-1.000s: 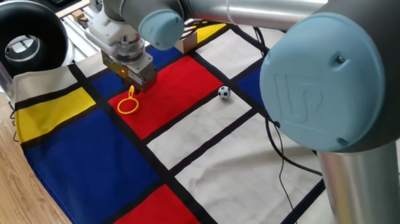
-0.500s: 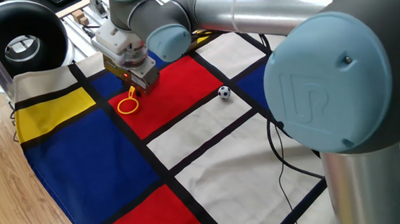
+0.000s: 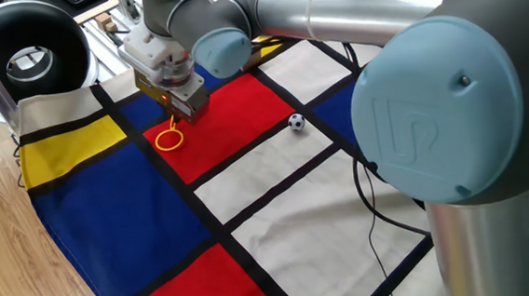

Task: Attach the bubble ring to the ball

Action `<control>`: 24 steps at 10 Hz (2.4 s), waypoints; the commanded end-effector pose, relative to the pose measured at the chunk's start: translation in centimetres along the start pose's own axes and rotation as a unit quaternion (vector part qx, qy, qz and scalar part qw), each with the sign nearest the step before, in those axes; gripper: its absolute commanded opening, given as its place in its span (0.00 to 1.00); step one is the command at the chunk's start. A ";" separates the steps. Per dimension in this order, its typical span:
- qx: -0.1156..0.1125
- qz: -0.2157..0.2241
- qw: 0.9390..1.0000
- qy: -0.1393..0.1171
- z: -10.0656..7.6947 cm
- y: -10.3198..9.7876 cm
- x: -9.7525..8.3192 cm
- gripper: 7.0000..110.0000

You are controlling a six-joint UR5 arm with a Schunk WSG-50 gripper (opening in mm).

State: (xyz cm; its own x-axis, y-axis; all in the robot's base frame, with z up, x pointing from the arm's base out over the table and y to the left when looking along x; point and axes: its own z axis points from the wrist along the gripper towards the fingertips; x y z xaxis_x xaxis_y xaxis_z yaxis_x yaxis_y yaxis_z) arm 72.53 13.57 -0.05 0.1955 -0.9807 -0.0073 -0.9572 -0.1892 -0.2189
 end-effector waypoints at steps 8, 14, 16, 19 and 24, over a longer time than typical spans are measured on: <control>0.104 0.351 0.922 -0.122 -1.5 -7.2 -2.7 0.00; 0.045 0.365 0.928 -0.064 -0.1 -3.1 0.6 0.00; 0.047 0.381 0.920 -0.081 0.6 -3.8 -0.1 0.00; 0.019 0.393 0.917 -0.063 1.2 -2.2 0.2 0.00; 0.003 0.399 0.915 -0.061 1.3 -1.5 -0.1 0.00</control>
State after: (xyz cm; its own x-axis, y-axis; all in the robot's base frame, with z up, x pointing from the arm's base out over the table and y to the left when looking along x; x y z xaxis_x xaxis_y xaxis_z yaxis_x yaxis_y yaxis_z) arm 74.41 13.99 -0.98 -0.5264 -0.8046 -0.2749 -0.8116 0.5718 -0.1195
